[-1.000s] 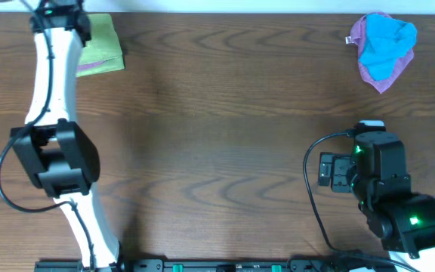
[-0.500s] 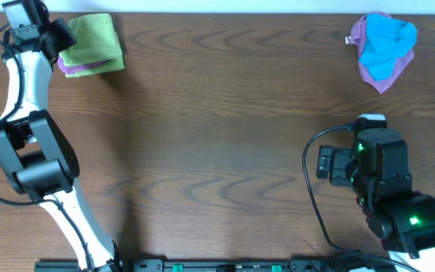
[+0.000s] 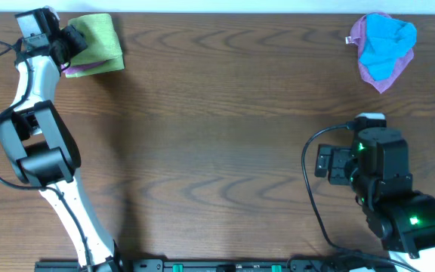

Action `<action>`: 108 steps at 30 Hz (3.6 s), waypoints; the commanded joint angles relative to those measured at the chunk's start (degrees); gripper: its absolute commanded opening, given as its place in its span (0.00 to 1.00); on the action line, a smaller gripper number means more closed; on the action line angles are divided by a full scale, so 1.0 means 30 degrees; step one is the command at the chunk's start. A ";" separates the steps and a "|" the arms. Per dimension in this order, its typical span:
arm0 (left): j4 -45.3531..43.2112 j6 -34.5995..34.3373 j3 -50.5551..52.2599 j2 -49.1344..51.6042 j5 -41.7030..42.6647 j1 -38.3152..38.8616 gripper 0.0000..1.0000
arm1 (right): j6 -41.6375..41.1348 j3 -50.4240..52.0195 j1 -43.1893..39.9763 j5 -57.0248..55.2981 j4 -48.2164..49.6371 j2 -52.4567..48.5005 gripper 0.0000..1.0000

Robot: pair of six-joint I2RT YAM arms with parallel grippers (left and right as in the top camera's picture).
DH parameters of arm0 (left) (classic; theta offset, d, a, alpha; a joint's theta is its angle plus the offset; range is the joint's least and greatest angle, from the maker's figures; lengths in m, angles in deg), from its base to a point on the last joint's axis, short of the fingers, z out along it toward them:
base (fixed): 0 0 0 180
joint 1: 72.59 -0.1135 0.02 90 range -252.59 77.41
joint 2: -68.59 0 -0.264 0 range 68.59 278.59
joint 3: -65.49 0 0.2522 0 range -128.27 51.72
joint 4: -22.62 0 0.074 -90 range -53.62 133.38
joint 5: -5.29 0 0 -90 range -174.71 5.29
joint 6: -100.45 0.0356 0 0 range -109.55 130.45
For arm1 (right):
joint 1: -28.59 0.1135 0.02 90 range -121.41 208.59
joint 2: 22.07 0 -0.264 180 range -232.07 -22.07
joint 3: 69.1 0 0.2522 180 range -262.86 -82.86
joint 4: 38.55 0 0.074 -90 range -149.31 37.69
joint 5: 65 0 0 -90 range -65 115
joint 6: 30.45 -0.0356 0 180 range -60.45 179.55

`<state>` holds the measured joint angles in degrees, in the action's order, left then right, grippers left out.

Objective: Fold the cloth

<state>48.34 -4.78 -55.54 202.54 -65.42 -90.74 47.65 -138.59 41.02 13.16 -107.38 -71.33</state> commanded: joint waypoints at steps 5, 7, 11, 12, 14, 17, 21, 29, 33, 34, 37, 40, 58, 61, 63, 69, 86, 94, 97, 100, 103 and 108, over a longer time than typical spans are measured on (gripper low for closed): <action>0.1078 0.0350 -0.0029 -0.0058 -0.0634 -0.0182 0.47 | -0.0459 -0.0029 -0.0175 0.0386 0.0102 0.0044 0.99; 0.1617 0.0583 -0.0029 -0.0058 -0.0634 -0.0197 0.47 | -0.0459 -0.0029 -0.0175 0.0379 0.0146 0.0036 0.99; 0.2310 0.0816 -0.0029 -0.0058 -0.0641 -0.0197 0.46 | -0.0452 -0.0029 -0.0175 0.0379 0.0313 0.0036 0.99; 0.2324 0.0816 -0.0029 -0.0058 -0.0641 -0.0197 0.45 | -0.0452 -0.0029 -0.0175 0.0386 0.0313 0.0036 0.99; 0.2280 0.0962 -0.0051 -0.0066 -0.0641 -0.0197 0.45 | -0.0452 -0.0029 -0.0175 0.0386 0.0299 0.0036 0.99; 0.2594 0.1319 -0.0073 -0.0124 -0.0663 -0.0219 0.43 | -0.0452 -0.0029 -0.0175 0.0423 0.0284 0.0036 0.99; 0.3810 0.1763 -0.0073 -0.0291 -0.1668 -0.0226 0.42 | -0.0452 -0.0029 -0.0175 0.0532 0.0284 0.0036 0.99; 0.3570 0.2521 -0.0087 -0.0954 -0.3002 -0.0226 0.44 | -0.0452 -0.0029 -0.0168 0.0641 0.0284 -0.0087 0.99; 0.2186 0.2506 -0.0109 -0.1574 -0.2973 -0.0226 0.45 | -0.0452 -0.0029 -0.0168 0.1195 0.0270 -0.0219 0.99; 0.2040 0.2506 -0.0160 -0.1712 -0.2958 -0.0226 0.45 | -0.0452 -0.0029 -0.0168 0.1253 0.0248 -0.0255 0.99; 0.1931 0.2514 -0.0685 -0.2215 -0.2914 -0.0182 0.45 | -0.0444 -0.0029 -0.0168 0.1246 0.0138 -0.0342 0.99; 0.2025 0.2514 -0.1115 -0.2718 -0.2914 -0.0182 0.45 | -0.0444 -0.0029 -0.0175 0.1195 0.0182 -0.0335 0.99; 1.6305 0.5523 -0.1144 -1.1555 -0.1545 -0.0109 0.11 | 0.1792 -0.3432 -0.0168 -0.0423 -0.2951 0.2805 0.99; 1.6946 0.5428 -0.0561 -1.3500 -0.0809 0.0036 0.10 | 0.1778 -0.3555 -0.0168 -0.0408 -0.4116 0.4320 0.99; 1.7070 0.5442 0.0495 -1.5642 -0.0787 0.0313 0.10 | 0.1778 -0.3657 -0.0168 -0.0102 -0.5056 0.5537 0.99; 1.6954 0.5435 0.5683 -2.2542 -0.1093 0.0831 0.15 | 0.2135 -0.3679 -0.0168 0.0321 -0.6062 0.9100 0.99; 1.7238 0.5435 1.1628 -3.0286 -0.1042 0.0831 0.95 | 0.3140 -0.3577 -0.0168 -0.0619 -0.6798 1.0579 0.99; 1.7602 0.5450 1.1628 -3.0286 -0.1056 0.0831 0.95 | 0.3140 -0.3577 -0.0168 -0.0619 -0.8612 1.0579 0.99; 1.7602 0.5450 1.1628 -3.0286 -0.1056 0.0831 0.95 | 0.3140 -0.3577 -0.0168 -0.0619 -0.8961 1.0579 0.99; 1.7828 0.5566 1.1628 -3.0286 -0.1246 0.0831 0.95 | 0.3140 -0.3577 -0.0168 -0.0619 -0.8961 1.0579 0.99; 1.9059 0.5574 1.1628 -3.0345 -0.2419 0.1056 0.96 | 0.3140 -0.3577 -0.0168 -0.0619 -0.8961 1.0579 0.99; 1.7894 0.5588 1.2364 -3.1554 -0.2514 0.2514 0.96 | 0.3140 -0.3577 -0.0168 -0.0619 -0.8961 1.0579 0.99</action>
<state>104.47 10.96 -20.17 110.52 -71.65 -85.69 56.37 -149.28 41.02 12.07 -134.15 -39.53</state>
